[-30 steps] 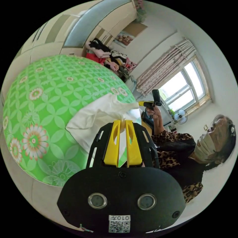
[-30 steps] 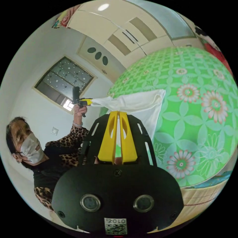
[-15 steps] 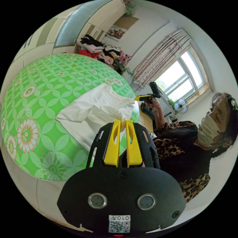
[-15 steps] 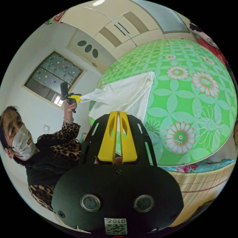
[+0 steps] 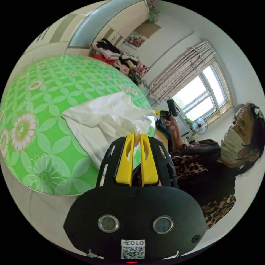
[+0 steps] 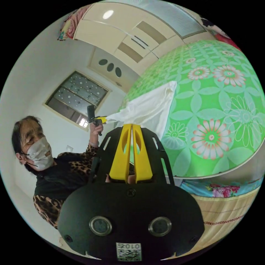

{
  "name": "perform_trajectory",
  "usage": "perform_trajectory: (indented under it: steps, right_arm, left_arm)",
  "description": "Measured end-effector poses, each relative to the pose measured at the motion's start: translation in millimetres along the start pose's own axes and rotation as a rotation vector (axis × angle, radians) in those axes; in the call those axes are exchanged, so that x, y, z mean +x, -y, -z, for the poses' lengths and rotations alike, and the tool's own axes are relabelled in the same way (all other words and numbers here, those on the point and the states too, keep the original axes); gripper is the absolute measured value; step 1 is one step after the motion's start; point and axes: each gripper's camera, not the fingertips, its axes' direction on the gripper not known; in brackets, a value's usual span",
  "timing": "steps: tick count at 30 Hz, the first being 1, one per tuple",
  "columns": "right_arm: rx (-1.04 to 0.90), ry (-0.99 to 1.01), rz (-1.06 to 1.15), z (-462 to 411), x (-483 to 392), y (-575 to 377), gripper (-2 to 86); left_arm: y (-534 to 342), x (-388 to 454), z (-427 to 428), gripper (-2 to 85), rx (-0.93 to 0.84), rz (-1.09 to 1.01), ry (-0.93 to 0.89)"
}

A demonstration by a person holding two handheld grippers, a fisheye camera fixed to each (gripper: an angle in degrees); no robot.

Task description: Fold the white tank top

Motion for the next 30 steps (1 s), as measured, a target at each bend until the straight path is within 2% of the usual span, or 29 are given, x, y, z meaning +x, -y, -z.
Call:
perform_trajectory:
  steps: [3, 5, 10, 14, 19, 24, 27, 30]
  right_arm:
    - [0.043, 0.121, -0.003, 6.9, 6.9, -7.3, 3.1]
    - [0.034, 0.129, -0.012, 4.4, 9.0, -11.7, 3.1]
    - [-0.217, -0.078, -0.045, -37.9, 9.6, -25.8, 4.0]
    - [-0.258, -0.073, 0.011, -35.2, -7.0, -26.6, 5.4]
    - [-0.264, -0.316, 0.008, -28.2, -30.6, -26.7, 3.6]
    - [-0.105, -0.016, 0.217, -52.6, -73.7, -2.0, 3.7]
    - [-0.142, -0.036, 0.245, -104.9, -93.9, 23.2, 6.9]
    - [-0.264, -0.020, 0.294, -172.6, -120.3, 39.5, 8.9]
  left_arm:
    - [-1.8, -2.0, 17.6, 2.7, 0.050, 0.022, -0.027]
    - [-6.8, -2.4, 20.0, 2.8, 0.068, 0.025, -0.040]
    - [-23.8, -8.6, -21.6, 3.1, -0.099, 0.036, -0.042]
    - [-37.2, -6.3, -30.8, 3.6, -0.176, 0.025, 0.008]
    - [-53.4, -11.6, -17.9, 4.0, -0.159, 0.051, 0.070]
    - [-74.1, -43.5, -39.8, 4.2, -0.086, 0.131, -0.129]
    - [-91.3, -58.3, -38.1, 4.3, 0.010, 0.158, -0.205]
    - [-108.9, -69.9, -29.7, 4.4, 0.084, 0.187, -0.239]
